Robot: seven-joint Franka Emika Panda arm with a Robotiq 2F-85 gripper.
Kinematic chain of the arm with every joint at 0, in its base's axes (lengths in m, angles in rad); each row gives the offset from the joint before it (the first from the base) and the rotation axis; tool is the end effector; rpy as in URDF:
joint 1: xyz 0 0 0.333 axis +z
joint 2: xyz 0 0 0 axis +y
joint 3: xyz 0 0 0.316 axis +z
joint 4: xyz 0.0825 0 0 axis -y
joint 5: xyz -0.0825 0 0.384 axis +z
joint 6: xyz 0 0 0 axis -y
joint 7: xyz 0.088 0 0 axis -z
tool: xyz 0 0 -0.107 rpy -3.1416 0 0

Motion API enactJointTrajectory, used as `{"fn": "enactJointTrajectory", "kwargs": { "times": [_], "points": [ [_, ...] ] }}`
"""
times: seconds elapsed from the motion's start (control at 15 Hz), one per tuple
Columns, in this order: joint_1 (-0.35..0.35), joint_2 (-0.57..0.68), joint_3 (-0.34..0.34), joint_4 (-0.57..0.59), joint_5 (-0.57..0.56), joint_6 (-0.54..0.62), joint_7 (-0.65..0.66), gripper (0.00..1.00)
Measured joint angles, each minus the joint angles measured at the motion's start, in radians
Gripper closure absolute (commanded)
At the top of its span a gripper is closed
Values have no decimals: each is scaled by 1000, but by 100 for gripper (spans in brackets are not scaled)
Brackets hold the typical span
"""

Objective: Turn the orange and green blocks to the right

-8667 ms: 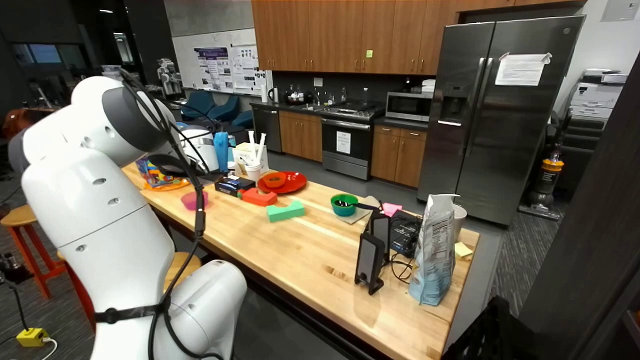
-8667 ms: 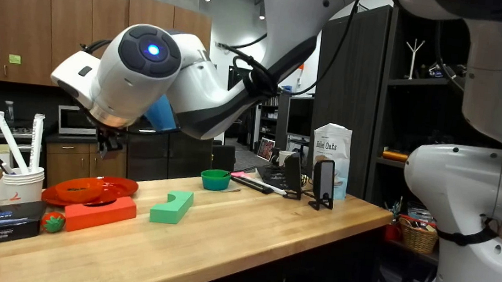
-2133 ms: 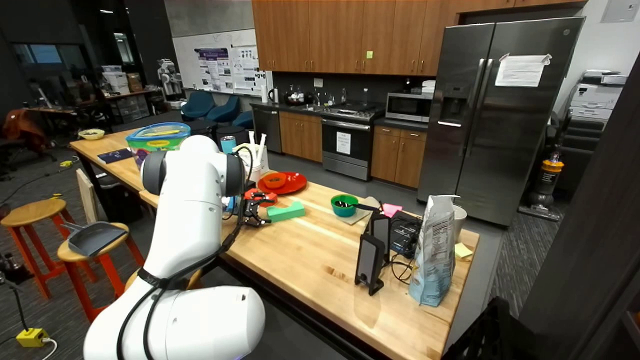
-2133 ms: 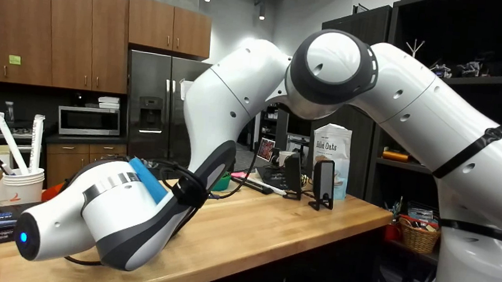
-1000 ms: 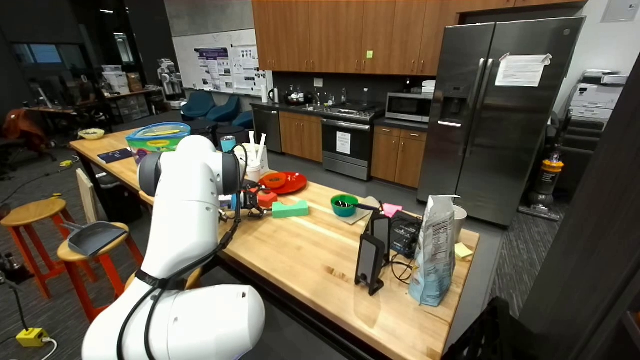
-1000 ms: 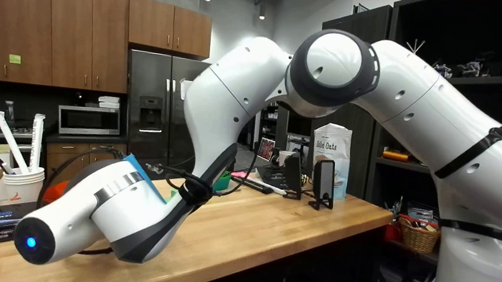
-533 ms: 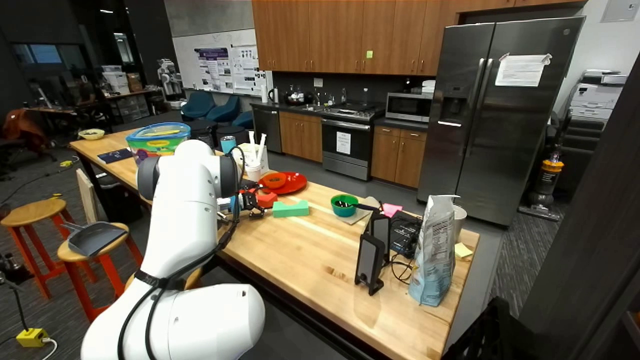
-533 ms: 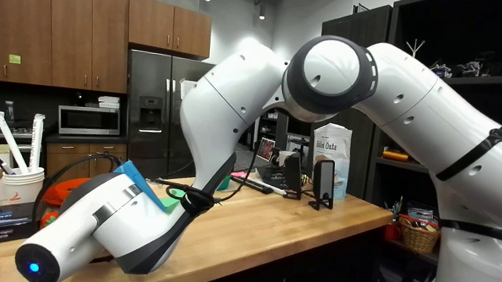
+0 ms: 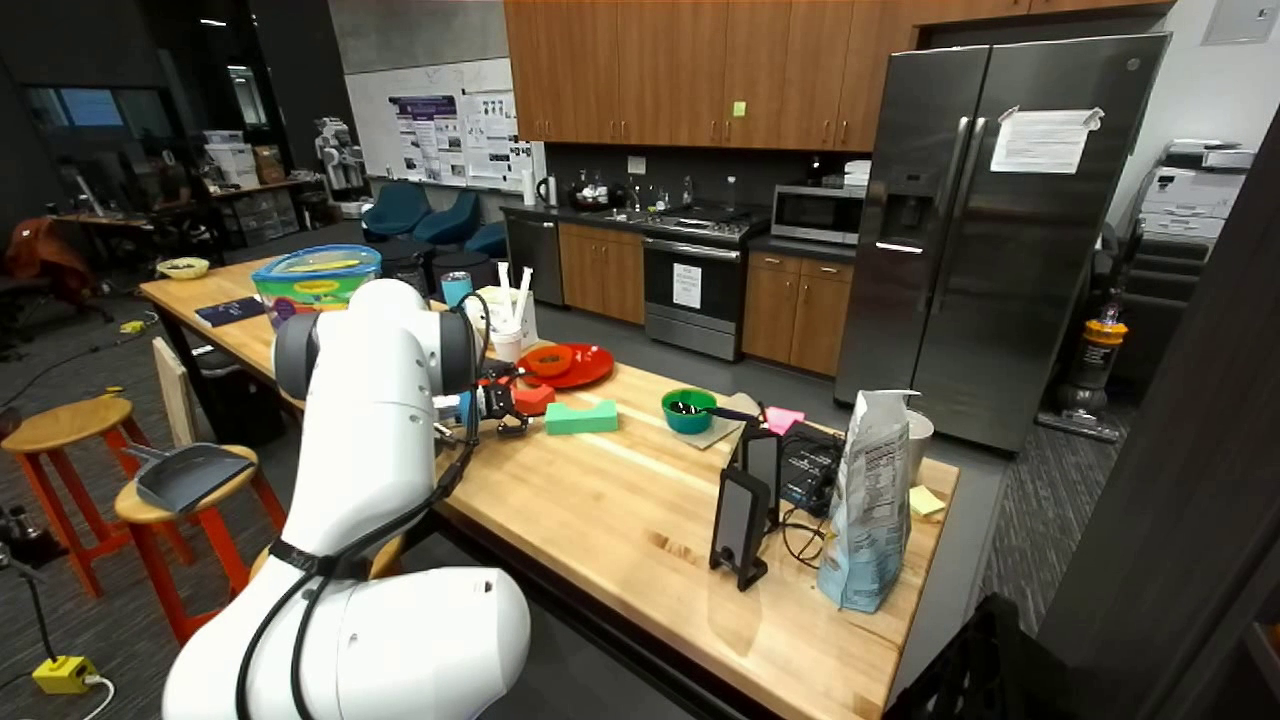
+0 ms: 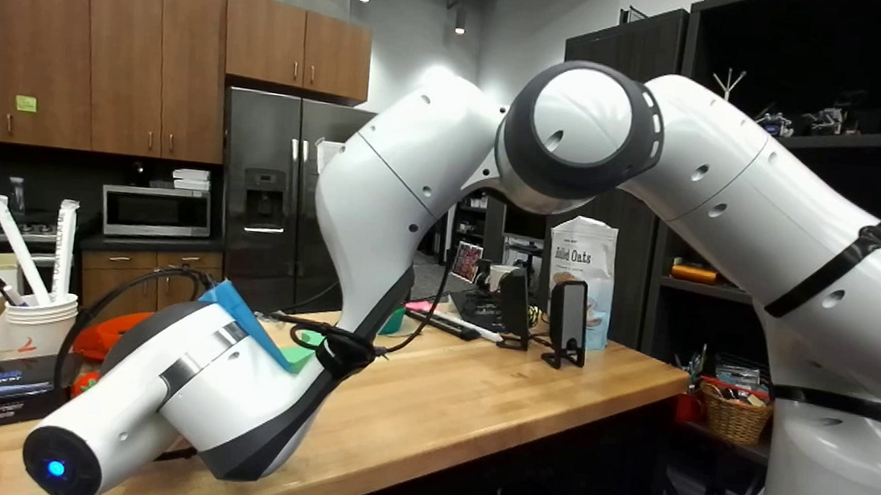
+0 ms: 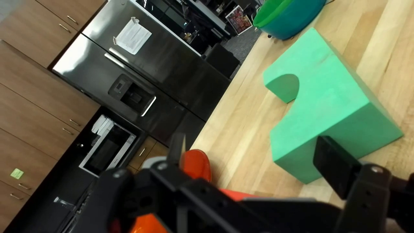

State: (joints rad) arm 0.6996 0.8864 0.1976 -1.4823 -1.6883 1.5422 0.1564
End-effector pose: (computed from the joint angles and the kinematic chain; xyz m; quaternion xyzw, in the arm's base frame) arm 0.5354 0.4501 0.1914 0.5269 0.4970 0.0910 0.6834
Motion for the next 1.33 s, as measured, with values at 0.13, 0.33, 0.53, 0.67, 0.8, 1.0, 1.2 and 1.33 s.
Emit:
{"fn": "enactJointTrajectory", "kwargs": {
  "times": [0.13, 0.33, 0.53, 0.67, 0.8, 1.0, 1.2, 1.33],
  "points": [
    [0, -13, 10, -4, 3, -27, 14, 0],
    [0, -59, 30, -34, 19, -78, 54, 0],
    [0, -124, 51, -86, 57, -137, 107, 0],
    [-1, -170, 61, -125, 82, -180, 141, 0],
    [-2, -217, 69, -166, 104, -225, 172, 0],
    [-3, -280, 80, -220, 127, -294, 213, 0],
    [-4, -332, 92, -264, 143, -365, 251, 0],
    [-4, -361, 101, -287, 150, -408, 271, 0]
  ]
}}
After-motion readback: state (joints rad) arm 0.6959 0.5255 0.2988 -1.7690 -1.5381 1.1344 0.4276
